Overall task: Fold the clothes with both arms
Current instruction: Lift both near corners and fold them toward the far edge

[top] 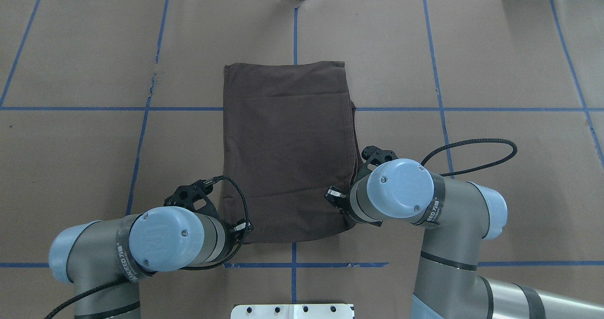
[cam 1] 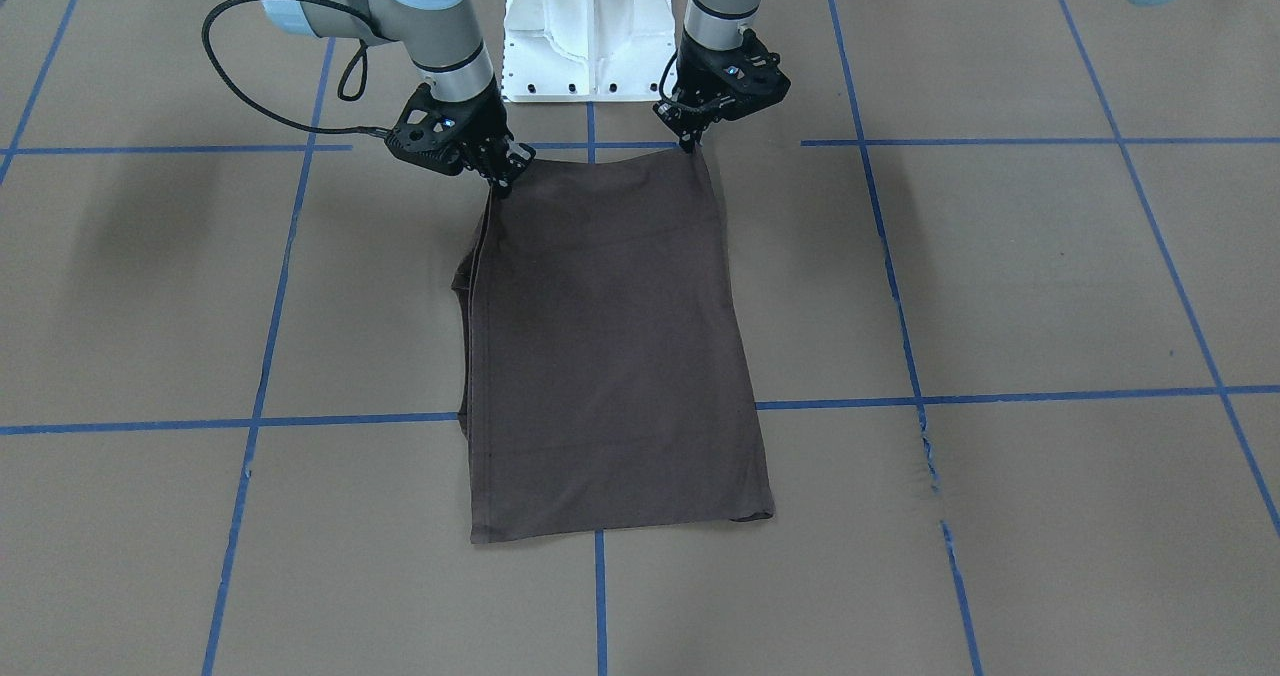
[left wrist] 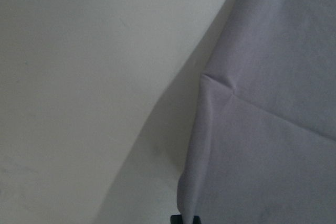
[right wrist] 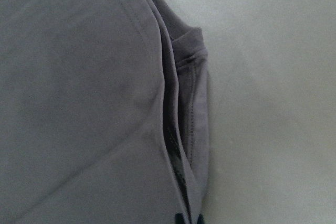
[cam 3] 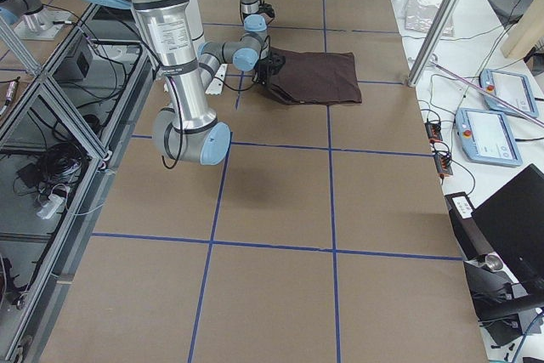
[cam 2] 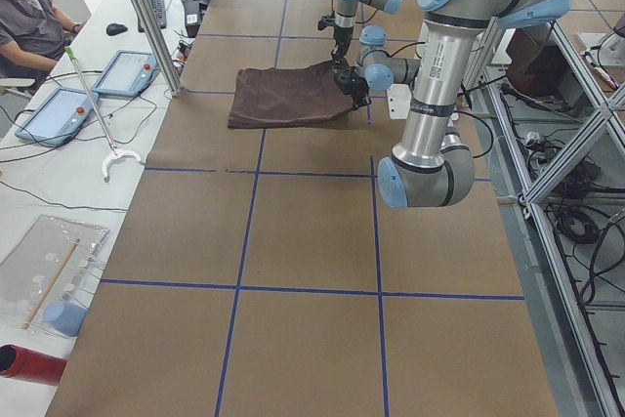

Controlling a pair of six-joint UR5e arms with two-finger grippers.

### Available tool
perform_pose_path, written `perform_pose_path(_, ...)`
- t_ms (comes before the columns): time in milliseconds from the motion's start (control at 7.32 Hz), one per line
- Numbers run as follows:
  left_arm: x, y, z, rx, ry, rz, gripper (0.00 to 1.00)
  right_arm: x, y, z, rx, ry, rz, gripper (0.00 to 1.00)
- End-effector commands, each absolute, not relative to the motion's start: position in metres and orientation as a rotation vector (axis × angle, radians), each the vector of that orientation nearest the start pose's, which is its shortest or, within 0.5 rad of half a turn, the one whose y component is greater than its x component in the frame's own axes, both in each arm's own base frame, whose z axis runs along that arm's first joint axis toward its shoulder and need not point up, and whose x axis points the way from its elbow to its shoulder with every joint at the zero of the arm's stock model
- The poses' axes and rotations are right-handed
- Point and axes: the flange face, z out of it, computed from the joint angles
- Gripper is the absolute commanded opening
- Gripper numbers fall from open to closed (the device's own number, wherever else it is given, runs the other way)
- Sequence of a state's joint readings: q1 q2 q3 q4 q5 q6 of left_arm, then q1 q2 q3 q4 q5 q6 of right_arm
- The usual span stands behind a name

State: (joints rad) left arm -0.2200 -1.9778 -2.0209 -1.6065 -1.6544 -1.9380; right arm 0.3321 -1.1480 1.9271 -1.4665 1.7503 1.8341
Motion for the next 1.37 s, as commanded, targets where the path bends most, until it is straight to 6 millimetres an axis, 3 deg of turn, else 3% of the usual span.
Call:
perform_pose_path(0,0.511,-0.214,0.225,-0.17,0.902,-0.461,0.0,-0.505,-0.268,0.249,-0.16,-0.936,0.422,0.0)
perform_pose_path(273,0.484,-0.2,0.206,-0.177,0.891,-0.444,0.0,-0.492,-0.256,0.246,-0.166,-0.951,0.404,0.0)
perform_pose_path(410,0.486,-0.198,0.208,-0.18,0.886,-0.438,0.0,-0.495,-0.255,0.242,-0.169,-0.961,0.399,0.0)
perform_pose_path(547,0.49,-0.198,0.205,-0.181,0.889,-0.433,0.0,-0.495,-0.261,0.242,-0.151,-0.966,0.408,0.0)
perform_pose_path(683,0.488,-0.204,0.203,-0.169,0.895,-0.435,0.0,-0.484,-0.286,0.229,-0.127,-1.002,0.444,0.0)
perform_pose_path(957,0.46,-0.262,0.195,-0.088,0.926,-0.455,0.0,-0.462,-0.338,0.222,-0.072,-1.017,0.494,0.0)
perform_pose_path(1230,0.42,-0.332,0.177,-0.061,0.97,-0.473,0.0,-0.459,-0.393,0.216,-0.098,-1.009,0.534,0.0)
